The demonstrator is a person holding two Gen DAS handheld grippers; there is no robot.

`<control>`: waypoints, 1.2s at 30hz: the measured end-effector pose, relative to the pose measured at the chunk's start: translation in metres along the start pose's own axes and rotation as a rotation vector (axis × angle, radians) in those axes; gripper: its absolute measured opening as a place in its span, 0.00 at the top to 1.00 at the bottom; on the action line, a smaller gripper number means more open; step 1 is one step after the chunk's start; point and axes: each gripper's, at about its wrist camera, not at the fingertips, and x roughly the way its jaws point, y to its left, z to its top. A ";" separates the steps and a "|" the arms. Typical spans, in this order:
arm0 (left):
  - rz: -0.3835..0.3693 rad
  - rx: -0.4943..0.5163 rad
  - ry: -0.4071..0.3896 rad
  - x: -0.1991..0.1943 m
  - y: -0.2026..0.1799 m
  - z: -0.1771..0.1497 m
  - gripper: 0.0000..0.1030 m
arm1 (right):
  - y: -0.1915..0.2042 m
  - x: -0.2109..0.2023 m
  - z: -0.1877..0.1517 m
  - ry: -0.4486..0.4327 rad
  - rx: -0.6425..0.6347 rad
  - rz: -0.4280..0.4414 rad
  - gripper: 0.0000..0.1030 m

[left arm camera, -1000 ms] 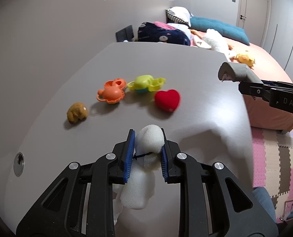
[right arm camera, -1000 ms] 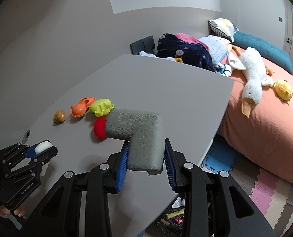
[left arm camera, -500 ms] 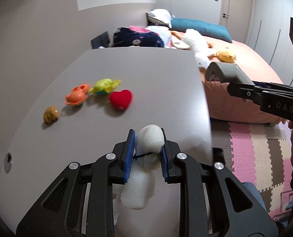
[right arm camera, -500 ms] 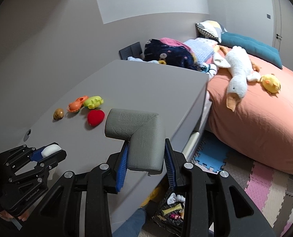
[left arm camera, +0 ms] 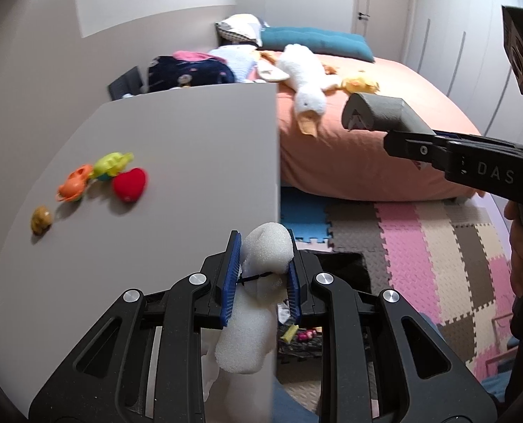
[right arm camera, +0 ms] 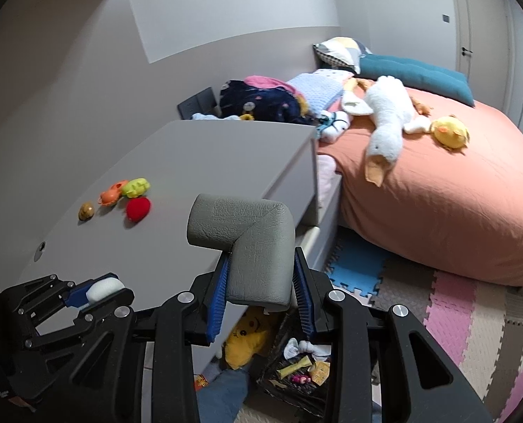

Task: Collect trash
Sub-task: 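Carry white plush and grey corner piece to the black bin and open both tools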

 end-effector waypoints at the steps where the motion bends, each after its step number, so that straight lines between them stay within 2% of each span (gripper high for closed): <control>1: -0.006 0.008 0.001 0.001 -0.004 0.000 0.77 | -0.005 -0.002 -0.002 -0.001 0.007 -0.006 0.65; 18: -0.127 0.124 0.042 0.019 -0.084 0.005 0.77 | -0.070 -0.032 -0.019 -0.022 0.107 -0.075 0.65; 22: -0.158 0.144 0.065 0.026 -0.096 0.004 0.74 | -0.081 -0.033 -0.020 -0.009 0.123 -0.092 0.64; 23: -0.168 0.160 0.076 0.029 -0.100 0.002 0.72 | -0.083 -0.031 -0.020 0.005 0.124 -0.098 0.59; 24: -0.163 0.168 0.078 0.030 -0.101 0.003 0.56 | -0.085 -0.029 -0.020 0.018 0.127 -0.109 0.52; 25: -0.151 0.175 0.075 0.031 -0.102 0.003 0.23 | -0.087 -0.028 -0.020 0.017 0.136 -0.121 0.39; 26: -0.136 0.179 0.064 0.030 -0.101 0.003 0.11 | -0.090 -0.029 -0.021 0.004 0.150 -0.137 0.34; 27: -0.113 0.186 0.041 0.028 -0.100 0.003 0.07 | -0.093 -0.029 -0.021 -0.002 0.160 -0.145 0.33; 30: -0.084 0.201 0.048 0.029 -0.096 0.004 0.07 | -0.099 -0.031 -0.022 -0.009 0.174 -0.149 0.29; 36: -0.090 0.161 0.045 0.029 -0.088 0.009 0.07 | -0.100 -0.032 -0.021 -0.019 0.171 -0.132 0.29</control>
